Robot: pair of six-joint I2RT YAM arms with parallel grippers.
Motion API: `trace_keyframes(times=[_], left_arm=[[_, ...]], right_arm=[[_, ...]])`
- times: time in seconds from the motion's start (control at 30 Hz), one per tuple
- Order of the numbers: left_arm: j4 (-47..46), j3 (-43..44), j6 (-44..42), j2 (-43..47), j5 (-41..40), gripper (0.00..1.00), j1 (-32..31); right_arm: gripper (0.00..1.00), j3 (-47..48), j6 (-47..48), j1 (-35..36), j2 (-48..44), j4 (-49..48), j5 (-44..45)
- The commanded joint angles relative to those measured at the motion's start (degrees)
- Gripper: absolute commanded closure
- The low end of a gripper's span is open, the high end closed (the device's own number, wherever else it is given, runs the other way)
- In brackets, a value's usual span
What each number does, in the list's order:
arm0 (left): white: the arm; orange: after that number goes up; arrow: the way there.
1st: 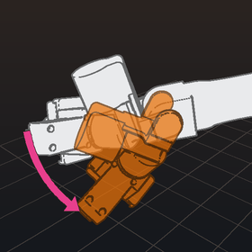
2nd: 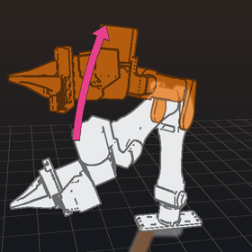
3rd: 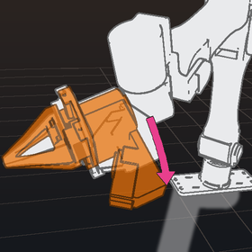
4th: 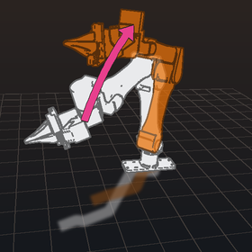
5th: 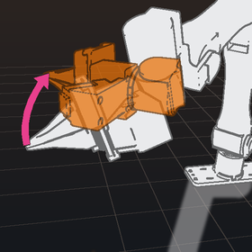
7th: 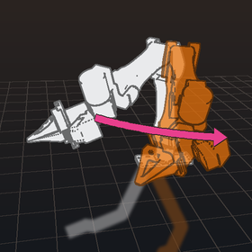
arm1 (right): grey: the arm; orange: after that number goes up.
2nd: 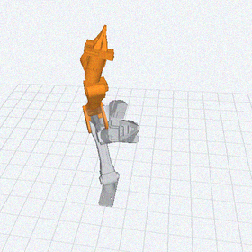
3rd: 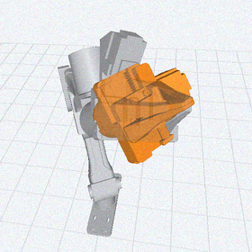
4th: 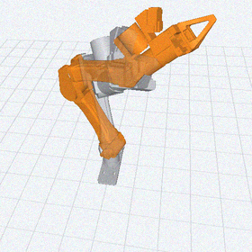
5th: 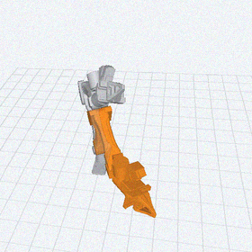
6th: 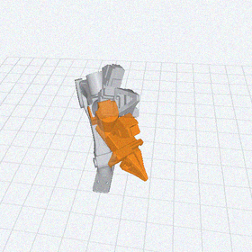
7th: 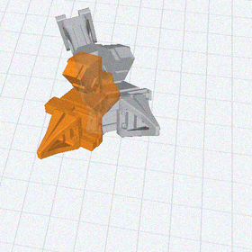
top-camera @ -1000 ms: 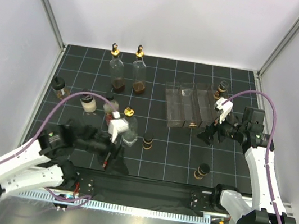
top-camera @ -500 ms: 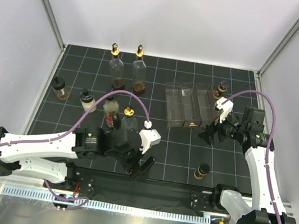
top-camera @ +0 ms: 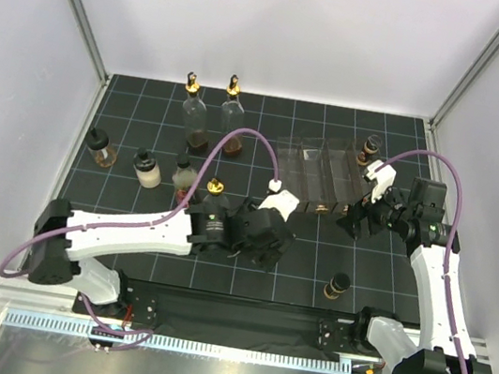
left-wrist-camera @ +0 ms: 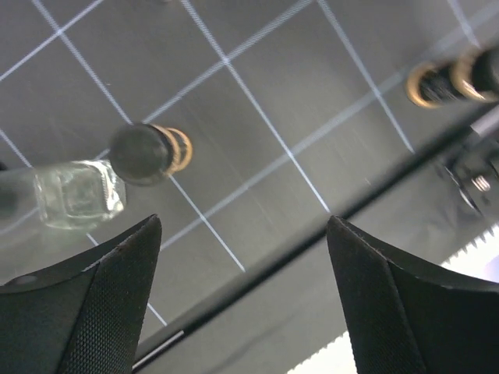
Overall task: Organize the condiment bottles
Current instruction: Pick up the bottle from the center of the board.
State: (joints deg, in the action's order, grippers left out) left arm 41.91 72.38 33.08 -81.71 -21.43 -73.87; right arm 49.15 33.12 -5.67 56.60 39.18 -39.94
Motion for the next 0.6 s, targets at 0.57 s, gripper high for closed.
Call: trace_keyframes(times=[0.57], left_arm=[[-0.8, 7.5, 4.2, -13.8, -10.3, 0.22, 8.6]], right_arm=[[0.13, -0.2, -0.4, -0.7, -1.8, -2.0, 0.0]])
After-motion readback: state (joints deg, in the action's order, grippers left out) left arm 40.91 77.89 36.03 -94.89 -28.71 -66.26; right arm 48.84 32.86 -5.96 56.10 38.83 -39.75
